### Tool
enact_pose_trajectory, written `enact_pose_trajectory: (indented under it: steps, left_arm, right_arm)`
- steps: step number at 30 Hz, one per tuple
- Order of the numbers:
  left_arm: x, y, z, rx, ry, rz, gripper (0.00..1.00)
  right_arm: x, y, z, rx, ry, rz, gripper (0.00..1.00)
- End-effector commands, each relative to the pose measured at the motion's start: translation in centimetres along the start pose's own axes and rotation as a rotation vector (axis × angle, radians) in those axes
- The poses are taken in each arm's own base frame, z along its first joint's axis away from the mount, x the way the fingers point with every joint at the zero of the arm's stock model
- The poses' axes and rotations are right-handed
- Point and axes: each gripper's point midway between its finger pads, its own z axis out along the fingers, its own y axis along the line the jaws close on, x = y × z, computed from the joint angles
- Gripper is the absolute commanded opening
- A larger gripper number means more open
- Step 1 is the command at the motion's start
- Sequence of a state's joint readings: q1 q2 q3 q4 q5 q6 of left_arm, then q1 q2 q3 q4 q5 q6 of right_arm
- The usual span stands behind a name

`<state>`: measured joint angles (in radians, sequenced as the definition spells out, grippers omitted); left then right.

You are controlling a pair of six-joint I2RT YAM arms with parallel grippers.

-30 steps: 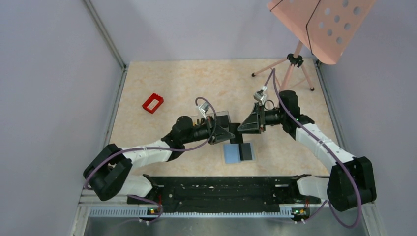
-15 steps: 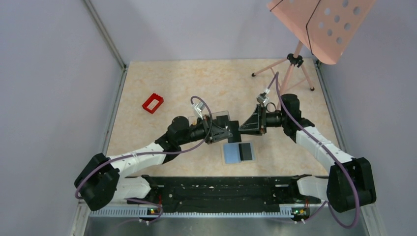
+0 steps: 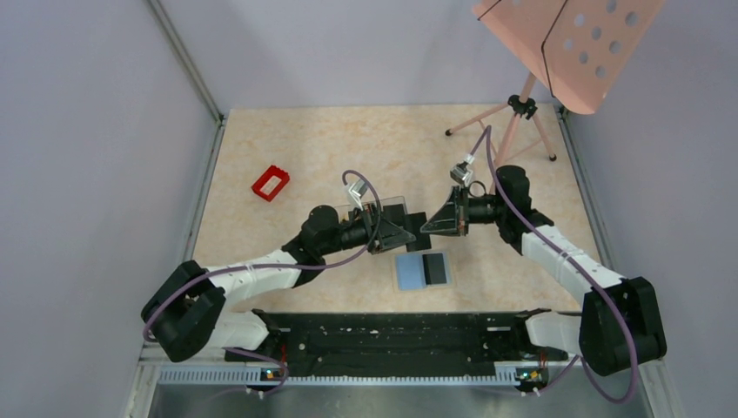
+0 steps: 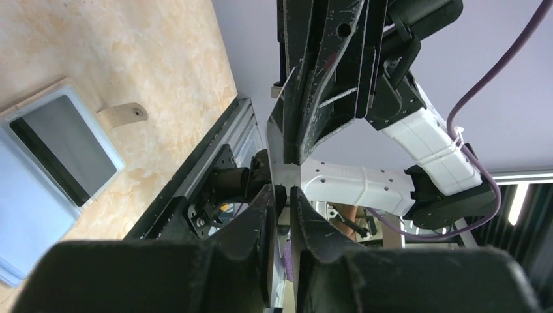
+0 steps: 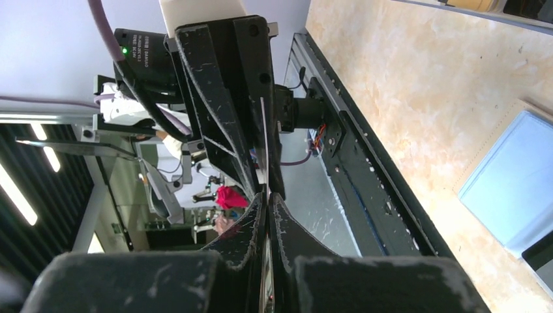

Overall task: Put the credit cards into the card holder
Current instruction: Insert the credit card into the card holder.

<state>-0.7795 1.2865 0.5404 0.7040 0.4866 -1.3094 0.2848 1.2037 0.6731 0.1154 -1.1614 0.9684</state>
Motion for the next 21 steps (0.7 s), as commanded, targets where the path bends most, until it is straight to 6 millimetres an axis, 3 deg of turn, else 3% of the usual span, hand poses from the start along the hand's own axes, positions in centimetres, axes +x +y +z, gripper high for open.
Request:
enact_pose_trajectory:
  steps: [1, 3, 5, 14, 21]
  left_arm:
    - [0.2, -1.5, 0.0, 0.061, 0.011, 0.036, 0.25]
    - [0.3, -0.5, -0.4, 0.016, -0.006, 0.016, 0.31]
    - [0.4, 2.0, -0.9, -0.096, -0.025, -0.030, 0.34]
    - [2.9, 11.9, -4.9, -0.605, 0.035, -0.080, 0.33]
    - [3.8, 14.7, -4.2, -0.679, 0.101, -0.090, 0.25]
  right_arm:
    - [-0.5, 0.3, 0.2, -0.002, -0.014, -0.059, 0.00]
    - [-0.7, -0.9, 0.1, 0.045, -0.026, -0.057, 0.00]
    - [-1.2, -1.9, 0.1, 0.095, -0.061, -0.056, 0.00]
    - [-0.1, -11.5, -1.9, 0.480, -0.025, -0.071, 0.00]
    - [0.1, -14.9, -2.7, 0.600, 0.007, -0.085, 0.00]
